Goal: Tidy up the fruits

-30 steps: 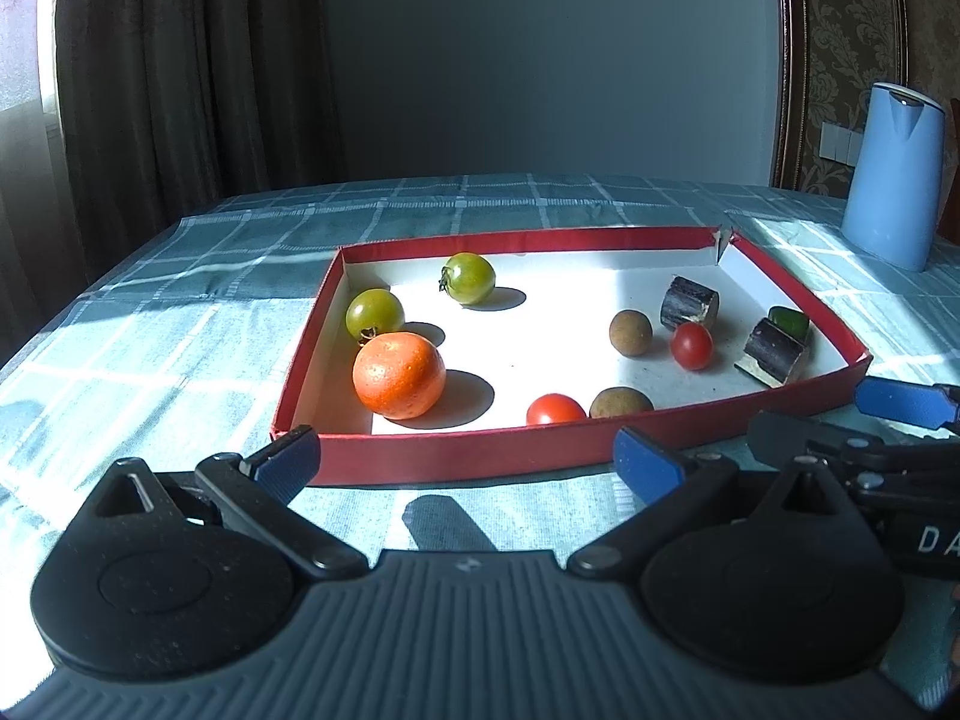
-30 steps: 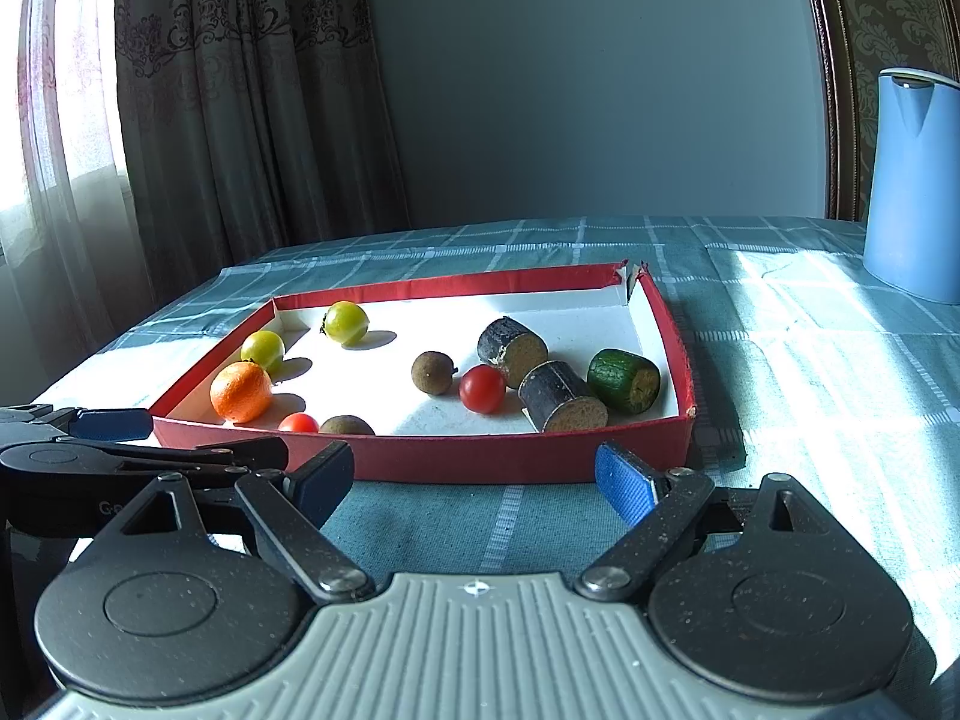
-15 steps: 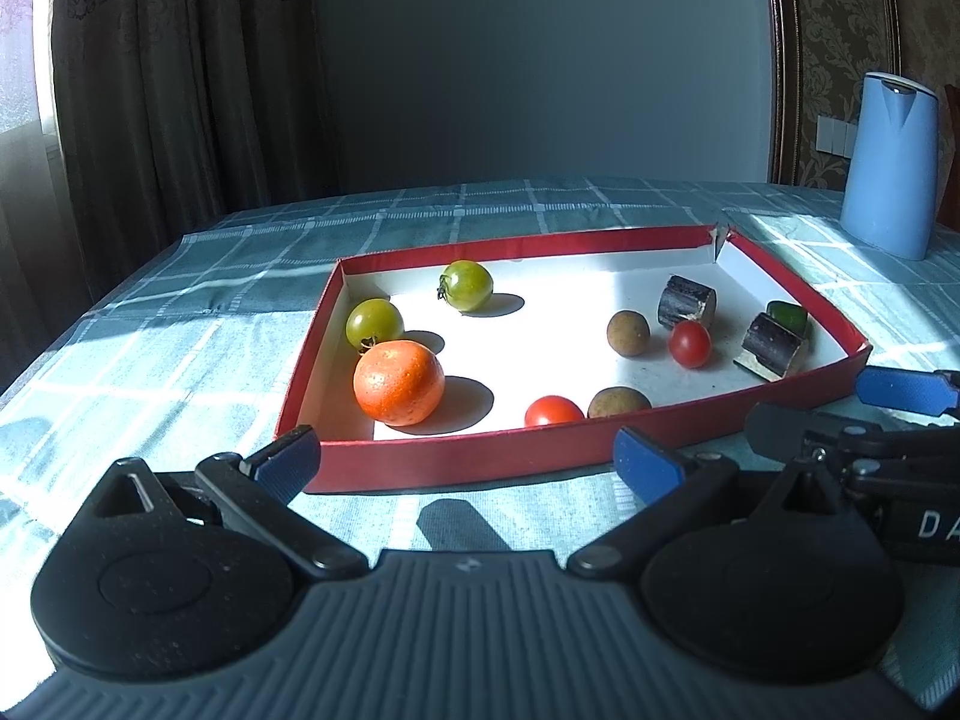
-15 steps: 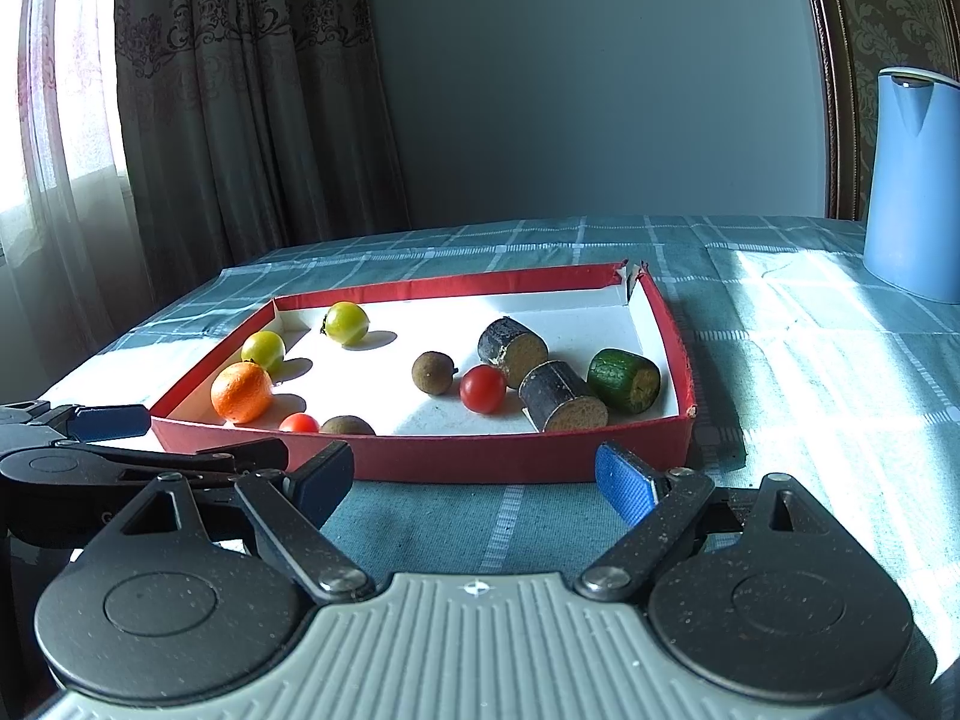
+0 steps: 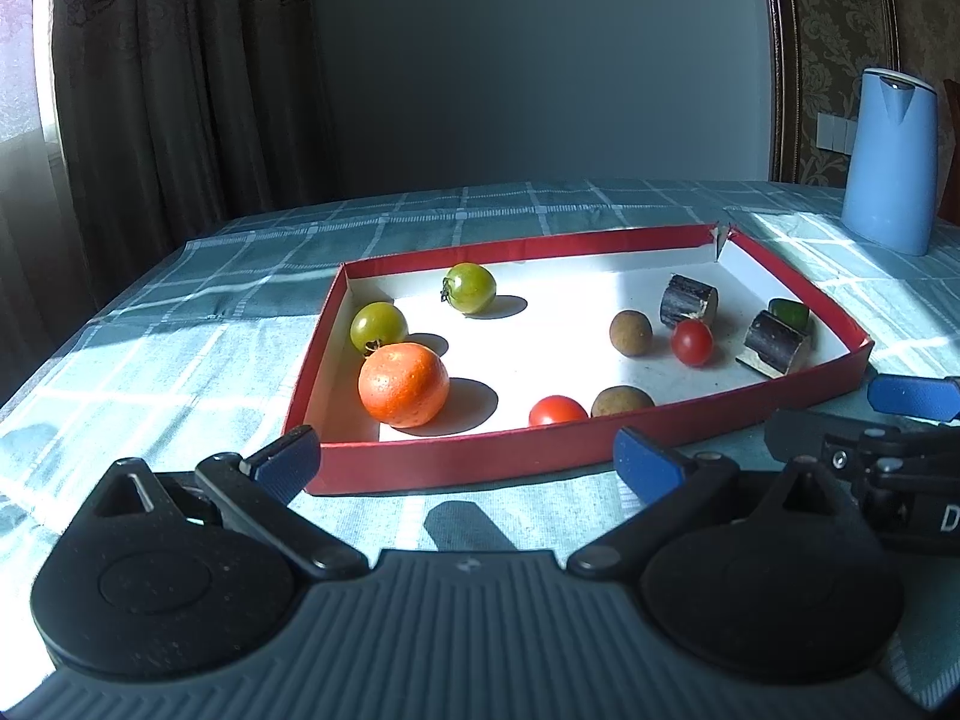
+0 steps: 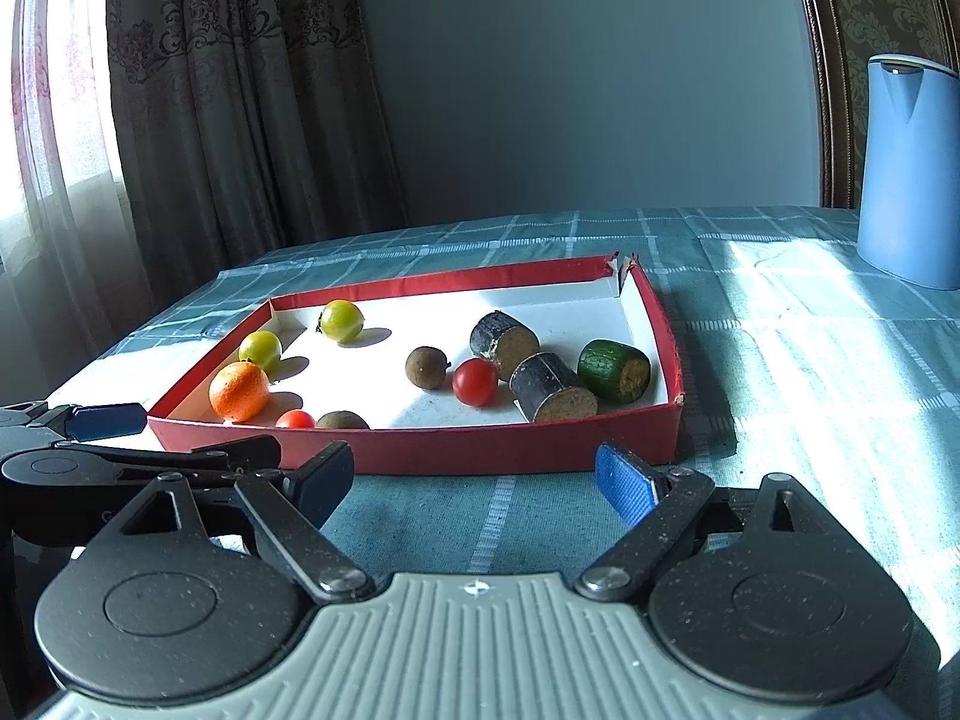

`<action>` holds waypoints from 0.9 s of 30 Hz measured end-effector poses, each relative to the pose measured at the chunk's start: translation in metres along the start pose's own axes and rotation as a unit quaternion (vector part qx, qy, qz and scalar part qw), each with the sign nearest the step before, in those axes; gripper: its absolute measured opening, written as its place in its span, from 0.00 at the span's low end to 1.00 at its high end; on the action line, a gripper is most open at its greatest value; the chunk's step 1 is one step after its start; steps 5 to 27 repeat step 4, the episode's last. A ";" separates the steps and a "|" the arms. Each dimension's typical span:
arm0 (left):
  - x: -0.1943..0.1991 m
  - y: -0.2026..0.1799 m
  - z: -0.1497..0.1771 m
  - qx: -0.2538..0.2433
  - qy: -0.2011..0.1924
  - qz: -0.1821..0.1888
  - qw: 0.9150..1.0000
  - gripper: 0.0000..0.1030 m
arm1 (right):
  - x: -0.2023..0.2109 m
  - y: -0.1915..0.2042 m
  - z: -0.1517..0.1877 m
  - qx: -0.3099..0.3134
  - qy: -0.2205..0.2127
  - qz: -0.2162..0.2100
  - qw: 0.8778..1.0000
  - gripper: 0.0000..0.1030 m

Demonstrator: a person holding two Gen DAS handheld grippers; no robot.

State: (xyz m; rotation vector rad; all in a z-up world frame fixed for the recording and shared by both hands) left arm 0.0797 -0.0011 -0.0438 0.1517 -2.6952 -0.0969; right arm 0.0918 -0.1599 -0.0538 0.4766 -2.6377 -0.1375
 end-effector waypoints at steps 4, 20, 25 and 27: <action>0.003 -0.001 0.003 -0.002 0.002 0.007 1.000 1.00 | 0.000 -0.010 0.013 -0.018 0.038 0.009 0.999 0.86; 0.003 -0.001 0.003 -0.002 0.002 0.007 1.000 1.00 | 0.000 -0.010 0.013 -0.018 0.038 0.009 0.999 0.86; 0.003 -0.001 0.003 -0.002 0.002 0.007 1.000 1.00 | 0.000 -0.010 0.013 -0.018 0.038 0.009 0.999 0.86; 0.003 -0.001 0.003 -0.002 0.002 0.007 1.000 1.00 | 0.000 -0.010 0.013 -0.018 0.038 0.009 0.999 0.86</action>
Point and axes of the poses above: each gripper's, at about its wrist camera, not at the fingertips, and x roughly against the way its jaws point, y to its left, z to its underside, the point moved 10 cm from there along -x, roughly the way its jaws point, and after that the axes turned 5 degrees about -y, right-handed, at the moved point
